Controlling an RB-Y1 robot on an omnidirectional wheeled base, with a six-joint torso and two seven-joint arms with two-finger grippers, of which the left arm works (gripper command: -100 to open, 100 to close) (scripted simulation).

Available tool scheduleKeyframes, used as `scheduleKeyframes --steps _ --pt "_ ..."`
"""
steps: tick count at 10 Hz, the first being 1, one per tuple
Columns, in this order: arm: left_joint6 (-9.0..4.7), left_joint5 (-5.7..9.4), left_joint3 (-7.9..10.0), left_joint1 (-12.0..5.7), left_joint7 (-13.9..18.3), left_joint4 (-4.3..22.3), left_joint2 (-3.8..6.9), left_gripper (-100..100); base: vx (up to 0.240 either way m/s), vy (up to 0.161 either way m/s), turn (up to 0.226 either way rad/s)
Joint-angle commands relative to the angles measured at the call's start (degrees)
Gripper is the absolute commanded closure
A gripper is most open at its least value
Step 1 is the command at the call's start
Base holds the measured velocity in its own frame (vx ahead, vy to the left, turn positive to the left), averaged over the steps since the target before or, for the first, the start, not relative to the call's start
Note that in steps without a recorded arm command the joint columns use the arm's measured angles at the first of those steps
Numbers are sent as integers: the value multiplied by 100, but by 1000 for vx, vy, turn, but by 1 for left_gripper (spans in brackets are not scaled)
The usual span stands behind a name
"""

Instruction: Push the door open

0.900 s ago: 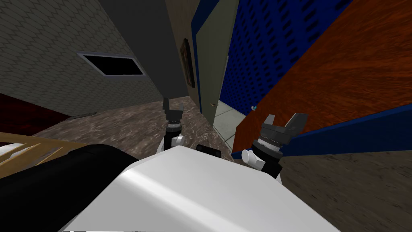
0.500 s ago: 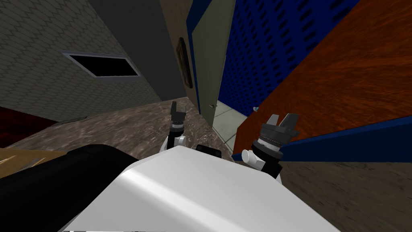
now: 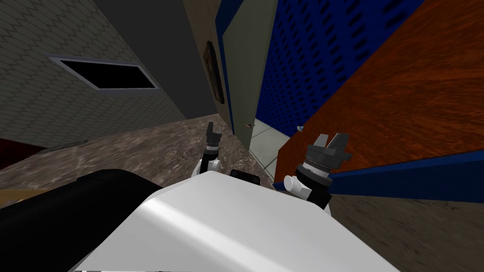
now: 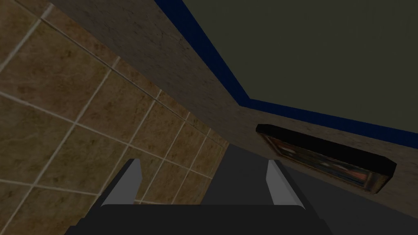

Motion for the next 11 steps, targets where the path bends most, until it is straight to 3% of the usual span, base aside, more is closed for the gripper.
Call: scheduleKeyframes --steps 1,11 --pt "-11 -3 -41 -54 5 177 35 -100 71 46 -65" --pt "-122 -59 -421 -424 16 1505 192 -100 94 65 -85"
